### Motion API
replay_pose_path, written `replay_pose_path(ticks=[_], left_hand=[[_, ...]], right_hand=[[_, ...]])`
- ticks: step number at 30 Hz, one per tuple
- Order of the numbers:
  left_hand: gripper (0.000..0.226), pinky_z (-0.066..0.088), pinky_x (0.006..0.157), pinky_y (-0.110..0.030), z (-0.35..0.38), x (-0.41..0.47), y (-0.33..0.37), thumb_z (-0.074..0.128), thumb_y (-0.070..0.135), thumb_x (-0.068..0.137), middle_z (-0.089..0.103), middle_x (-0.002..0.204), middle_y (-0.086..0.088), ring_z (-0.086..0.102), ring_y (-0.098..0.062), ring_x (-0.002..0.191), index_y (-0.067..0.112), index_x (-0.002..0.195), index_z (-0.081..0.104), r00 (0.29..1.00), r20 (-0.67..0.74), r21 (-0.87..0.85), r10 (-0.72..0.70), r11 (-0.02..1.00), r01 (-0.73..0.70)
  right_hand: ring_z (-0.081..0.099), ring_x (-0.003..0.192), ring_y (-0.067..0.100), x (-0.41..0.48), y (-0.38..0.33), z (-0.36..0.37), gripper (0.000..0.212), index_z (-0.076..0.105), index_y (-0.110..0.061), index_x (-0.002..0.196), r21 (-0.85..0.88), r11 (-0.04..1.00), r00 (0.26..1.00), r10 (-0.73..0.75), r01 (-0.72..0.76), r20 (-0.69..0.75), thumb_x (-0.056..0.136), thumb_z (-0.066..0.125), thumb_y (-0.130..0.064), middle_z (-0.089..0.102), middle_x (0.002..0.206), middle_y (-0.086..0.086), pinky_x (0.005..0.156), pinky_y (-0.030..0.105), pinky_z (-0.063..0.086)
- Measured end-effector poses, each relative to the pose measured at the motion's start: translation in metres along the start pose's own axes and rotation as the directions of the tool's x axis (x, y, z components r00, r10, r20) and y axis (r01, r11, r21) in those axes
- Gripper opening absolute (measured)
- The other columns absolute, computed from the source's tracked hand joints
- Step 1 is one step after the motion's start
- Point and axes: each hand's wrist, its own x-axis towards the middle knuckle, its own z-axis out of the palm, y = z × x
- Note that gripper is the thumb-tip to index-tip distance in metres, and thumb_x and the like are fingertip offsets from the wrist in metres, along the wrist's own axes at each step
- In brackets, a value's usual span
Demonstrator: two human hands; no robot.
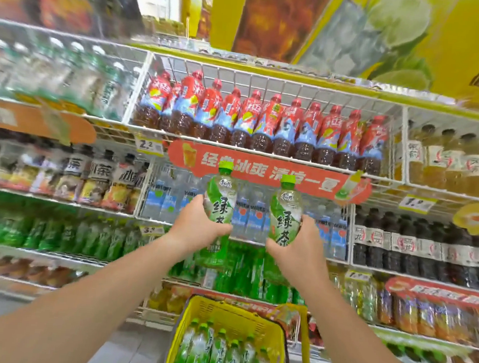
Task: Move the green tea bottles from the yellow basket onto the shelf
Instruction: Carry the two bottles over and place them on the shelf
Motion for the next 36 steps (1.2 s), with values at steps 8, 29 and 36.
replay_pose_path(ticks=[8, 29, 36], left_hand=[[0.052, 0.051, 0.071, -0.034, -0.078, -0.06, -0.02, 0.087, 0.036, 0.071, 0.057, 0.095, -0.003, 0.056, -0.018, 0.079, 0.016, 0.099, 0.047, 0.971, -0.214, 0.04, -0.111, 0.992, 0.122], [0.052, 0.038, 0.06, -0.03, -0.36, -0.124, -0.199, 0.087, 0.024, 0.07, 0.04, 0.077, 0.0, 0.038, -0.017, 0.064, 0.016, 0.08, 0.037, 0.748, -0.59, -0.082, -0.303, 0.945, 0.317], [0.054, 0.031, 0.055, -0.027, -0.447, -0.102, -0.257, 0.086, 0.022, 0.071, 0.036, 0.077, 0.0, 0.034, -0.015, 0.062, 0.018, 0.08, 0.034, 0.741, -0.59, -0.047, -0.322, 0.929, 0.367]], right_hand=[[0.058, 0.091, 0.015, -0.01, -0.058, 0.04, 0.055, 0.041, -0.032, 0.112, 0.047, 0.985, 0.975, -0.169, 0.164, 0.148, 0.075, 0.082, -0.033, 0.053, 0.102, -0.007, 0.077, 0.04, 0.056], [0.06, 0.088, 0.015, -0.064, -0.289, 0.318, 0.054, 0.038, -0.037, 0.111, 0.227, 0.904, 0.787, -0.428, 0.363, 0.444, 0.075, 0.079, -0.041, 0.054, 0.103, -0.007, 0.071, 0.045, 0.057], [0.06, 0.104, 0.023, -0.072, -0.35, 0.42, 0.071, 0.037, -0.022, 0.134, 0.214, 0.918, 0.788, -0.396, 0.333, 0.472, 0.079, 0.078, -0.041, 0.055, 0.124, 0.003, 0.082, 0.047, 0.057]])
